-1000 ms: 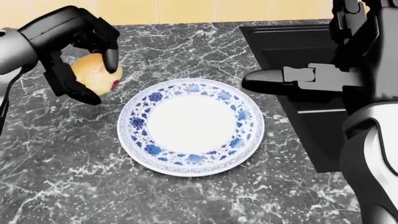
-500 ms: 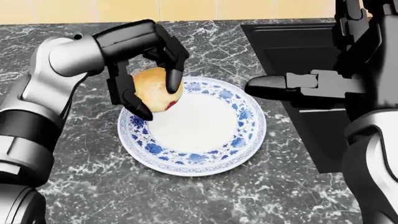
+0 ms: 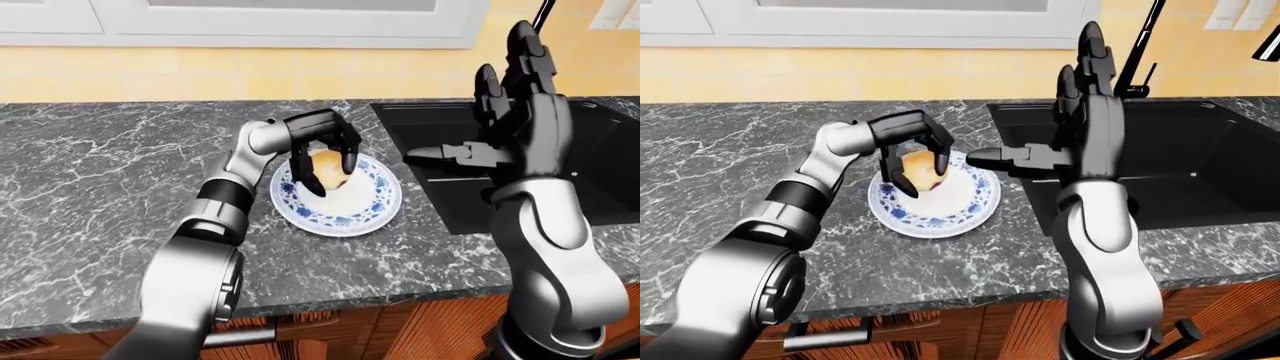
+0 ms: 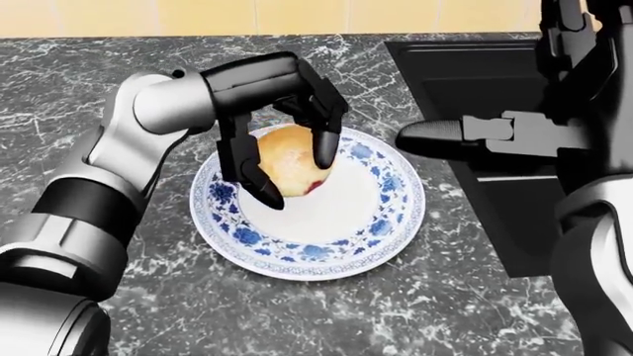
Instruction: Place the pastries on the plates.
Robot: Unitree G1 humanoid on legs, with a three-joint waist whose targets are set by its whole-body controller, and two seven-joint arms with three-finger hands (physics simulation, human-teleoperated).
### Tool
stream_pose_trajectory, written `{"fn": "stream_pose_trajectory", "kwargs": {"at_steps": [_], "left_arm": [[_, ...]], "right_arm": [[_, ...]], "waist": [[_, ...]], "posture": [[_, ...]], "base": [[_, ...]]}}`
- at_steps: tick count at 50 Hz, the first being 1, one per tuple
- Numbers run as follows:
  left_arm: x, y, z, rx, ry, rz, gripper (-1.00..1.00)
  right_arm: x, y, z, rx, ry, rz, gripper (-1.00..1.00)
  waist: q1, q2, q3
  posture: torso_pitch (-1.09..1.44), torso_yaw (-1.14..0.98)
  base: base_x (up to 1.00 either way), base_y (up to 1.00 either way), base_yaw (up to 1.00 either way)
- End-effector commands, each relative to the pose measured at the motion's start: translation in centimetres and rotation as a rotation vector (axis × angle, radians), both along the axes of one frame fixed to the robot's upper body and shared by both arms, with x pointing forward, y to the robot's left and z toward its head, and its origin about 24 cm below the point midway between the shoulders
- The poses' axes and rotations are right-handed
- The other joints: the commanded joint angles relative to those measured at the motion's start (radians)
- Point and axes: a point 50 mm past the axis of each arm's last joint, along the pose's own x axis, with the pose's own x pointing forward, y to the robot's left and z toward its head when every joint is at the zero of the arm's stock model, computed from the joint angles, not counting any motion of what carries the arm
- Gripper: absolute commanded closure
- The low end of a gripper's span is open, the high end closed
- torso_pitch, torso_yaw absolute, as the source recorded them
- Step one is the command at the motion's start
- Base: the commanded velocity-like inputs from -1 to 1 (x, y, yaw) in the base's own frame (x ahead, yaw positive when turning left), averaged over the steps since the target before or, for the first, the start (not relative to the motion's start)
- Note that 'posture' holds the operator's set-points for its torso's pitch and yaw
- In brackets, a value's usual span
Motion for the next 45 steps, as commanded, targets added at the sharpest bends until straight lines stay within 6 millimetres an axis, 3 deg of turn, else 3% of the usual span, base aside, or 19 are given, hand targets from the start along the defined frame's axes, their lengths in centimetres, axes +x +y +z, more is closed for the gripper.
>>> {"fn": "stream_pose_trajectory", "kwargs": {"at_steps": [1, 9, 11, 15, 19, 29, 39, 45], "left_arm": [[0.0, -0.4, 2.7, -0.040, -0.093, -0.014, 0.41], [-0.1, -1.1, 2.3, -0.040, -0.090, -0.027, 0.04], [-0.1, -1.2, 2.4, -0.040, -0.092, -0.023, -0.27], [-0.1, -1.5, 2.4, -0.041, -0.093, -0.031, -0.57], [-0.2, -1.6, 2.4, -0.039, -0.095, -0.038, -1.00], [-0.1, -1.4, 3.2, -0.044, -0.111, -0.030, -1.00], [0.3, -0.3, 5.4, -0.087, -0.172, 0.032, -1.00], [0.7, 1.1, 7.8, -0.210, -0.197, 0.124, -1.00]], "right_arm": [[-0.6, 0.0, 1.2, -0.005, -0.077, -0.001, -1.00], [-0.8, -0.2, 1.0, -0.002, -0.075, -0.006, -1.00], [-0.7, -0.2, 1.0, -0.001, -0.074, -0.005, -1.00], [-0.7, -0.1, 0.9, -0.002, -0.074, -0.005, -1.00], [-0.6, -0.2, 0.9, -0.002, -0.073, -0.008, -1.00], [-0.6, -0.1, 1.1, -0.006, -0.073, -0.002, -1.00], [-0.6, -0.1, 1.1, -0.006, -0.076, -0.003, -1.00], [-0.7, -0.2, 1.1, -0.005, -0.077, -0.006, -1.00]], "waist": [[0.000, -0.002, -0.023], [0.000, -0.004, -0.023], [0.000, -0.005, -0.023], [-0.001, -0.004, -0.023], [0.000, -0.005, -0.024], [0.000, -0.005, -0.023], [-0.001, -0.003, -0.020], [-0.001, -0.001, -0.020]], "posture": [[-0.16, 0.00], [-0.16, 0.00], [-0.16, 0.00], [-0.16, 0.00], [-0.16, 0.00], [-0.16, 0.00], [-0.16, 0.00], [-0.16, 0.00]], "base": [[0.00, 0.00, 0.00], [0.00, 0.00, 0.00], [0.00, 0.00, 0.00], [0.00, 0.00, 0.00], [0.00, 0.00, 0.00], [0.00, 0.00, 0.00], [0.00, 0.00, 0.00], [0.00, 0.00, 0.00]]}}
